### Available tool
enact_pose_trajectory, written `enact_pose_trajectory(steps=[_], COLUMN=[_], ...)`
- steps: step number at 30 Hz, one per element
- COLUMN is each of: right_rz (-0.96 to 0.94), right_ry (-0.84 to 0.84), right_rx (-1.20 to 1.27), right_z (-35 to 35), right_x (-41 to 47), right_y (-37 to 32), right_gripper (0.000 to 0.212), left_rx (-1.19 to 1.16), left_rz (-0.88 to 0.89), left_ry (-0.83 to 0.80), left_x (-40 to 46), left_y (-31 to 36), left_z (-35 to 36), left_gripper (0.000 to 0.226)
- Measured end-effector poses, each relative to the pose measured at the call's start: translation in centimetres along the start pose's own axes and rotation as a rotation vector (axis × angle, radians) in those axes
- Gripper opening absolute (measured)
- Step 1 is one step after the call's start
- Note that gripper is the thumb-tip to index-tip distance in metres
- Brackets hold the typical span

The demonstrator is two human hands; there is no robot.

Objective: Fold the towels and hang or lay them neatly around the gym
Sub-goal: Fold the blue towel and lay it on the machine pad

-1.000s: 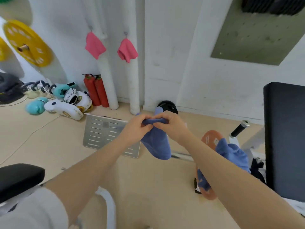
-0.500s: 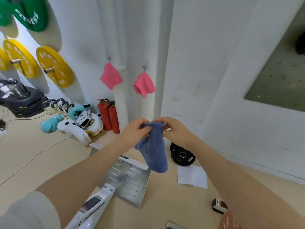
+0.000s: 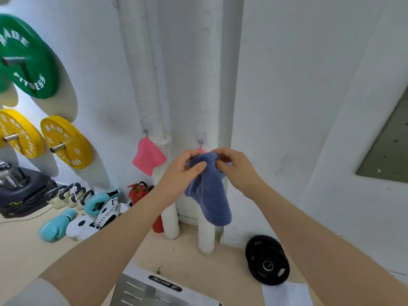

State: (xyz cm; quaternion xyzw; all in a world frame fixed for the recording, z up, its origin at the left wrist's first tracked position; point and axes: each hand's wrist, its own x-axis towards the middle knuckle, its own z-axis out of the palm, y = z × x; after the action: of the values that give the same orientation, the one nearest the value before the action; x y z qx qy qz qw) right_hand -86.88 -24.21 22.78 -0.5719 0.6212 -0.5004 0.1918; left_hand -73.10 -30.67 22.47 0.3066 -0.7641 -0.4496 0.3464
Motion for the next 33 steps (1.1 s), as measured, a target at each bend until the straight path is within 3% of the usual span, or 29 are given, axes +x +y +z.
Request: enact_pose_trajectory(steps=[3, 10, 15, 19, 23, 27, 30, 33], right_rz=[-0.008, -0.156, -0.266, -0.331, -0.492, -0.519, -0.477, -0.42], right_ry=[0.092, 0.242, 0.286, 0.211, 0.295, 0.38, 0.42, 0.456], right_rx=[-0.159, -0.606, -0.567, -0.109, -0.198, -0.251, -0.222, -0.36], right_z=[0.4, -0.7, -2.9, -6.1, -9.9, -12.6, -14.0, -13.9], right_x=[4.8, 14.8, 23.1, 30.2, 36.9, 42.4, 45.2, 46.3], right_y=[0.1, -2.5, -4.5, -7.9, -11.4, -13.3, -13.1, -11.3], right_gripper=[0.018, 0.023, 0.023, 0.021, 0.014, 0.008, 0.013, 0.018], left_rx=[-0.02, -0.038, -0.053, -0.015, 0.047, 0.128, 0.182, 0.168], left_rz=[0.043, 0.243, 0.323, 0.423, 0.528, 0.577, 0.538, 0.45], left_ry=[-0.033, 0.088, 0.2, 0.296, 0.418, 0.512, 0.535, 0.508], left_x=[4.7, 14.7, 22.2, 29.4, 36.0, 41.3, 44.5, 46.1], left_y=[-0.3, 1.2, 4.0, 9.1, 13.8, 16.4, 16.8, 15.8], left_z=[-1.5, -5.2, -7.5, -9.7, -11.6, -12.9, -12.9, -11.9], left_gripper=[0.014, 0.014, 0.009, 0.008, 0.005, 0.006, 0.005, 0.012])
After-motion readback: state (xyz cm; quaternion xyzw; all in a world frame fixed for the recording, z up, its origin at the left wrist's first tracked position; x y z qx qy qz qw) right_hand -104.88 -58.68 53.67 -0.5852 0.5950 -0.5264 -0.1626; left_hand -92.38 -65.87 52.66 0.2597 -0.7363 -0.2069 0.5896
